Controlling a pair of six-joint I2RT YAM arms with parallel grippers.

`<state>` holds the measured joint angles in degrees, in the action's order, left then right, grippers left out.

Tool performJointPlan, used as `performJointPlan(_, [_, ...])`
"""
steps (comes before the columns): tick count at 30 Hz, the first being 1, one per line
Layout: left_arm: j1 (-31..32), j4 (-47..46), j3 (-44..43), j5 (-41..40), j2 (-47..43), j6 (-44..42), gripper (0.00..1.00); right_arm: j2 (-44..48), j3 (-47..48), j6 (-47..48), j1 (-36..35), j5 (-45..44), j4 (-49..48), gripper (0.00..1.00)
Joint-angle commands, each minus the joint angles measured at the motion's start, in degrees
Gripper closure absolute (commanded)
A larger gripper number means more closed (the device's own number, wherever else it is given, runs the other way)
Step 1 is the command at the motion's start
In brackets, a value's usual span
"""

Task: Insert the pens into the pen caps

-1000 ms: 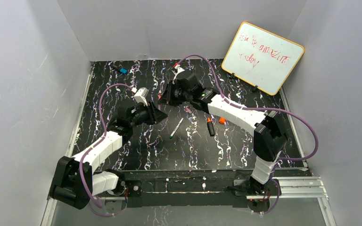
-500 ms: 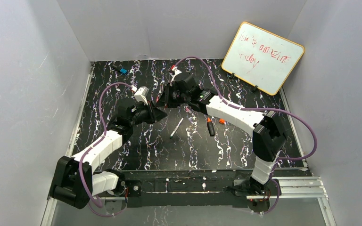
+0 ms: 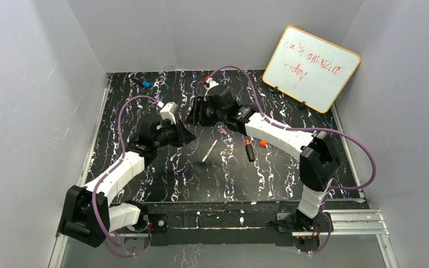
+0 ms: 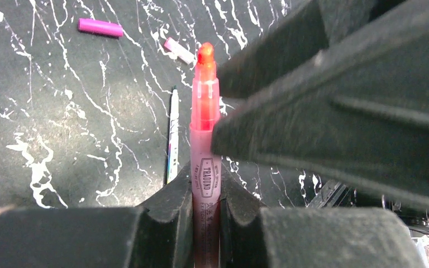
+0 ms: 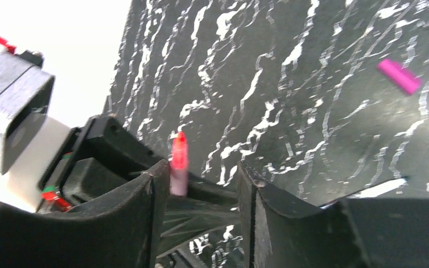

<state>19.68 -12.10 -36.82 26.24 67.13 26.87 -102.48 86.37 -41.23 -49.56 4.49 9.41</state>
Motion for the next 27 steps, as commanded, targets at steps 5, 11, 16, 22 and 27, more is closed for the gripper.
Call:
performJointPlan(5, [0.0,19.7,-7.3,-1.2,1.2,-9.3,1.0,11.0,-3.6,14.4,7.6,-9.2,-1.5,0.04])
performJointPlan(11, [0.0,23.5,-5.5,-2.7,-1.3,-12.7,1.0,12.9,-8.7,-3.3,16.0,-9.9,3.9,0.01])
performJointPlan(16, [0.0,25.8,-5.7,-3.4,-1.8,-14.4,1.0,9.7,-11.7,-26.0,16.2,-4.9,0.8,0.09])
performJointPlan(22, [0.0,26.2,-5.8,-4.1,-4.3,-14.5,1.0,0.3,-7.8,-56.9,17.4,1.1,15.5,0.27])
performJointPlan(27, [0.1,26.8,-6.0,-5.0,-6.5,-14.8,1.0,-1.9,-11.2,-71.2,17.0,1.6,13.7,0.37])
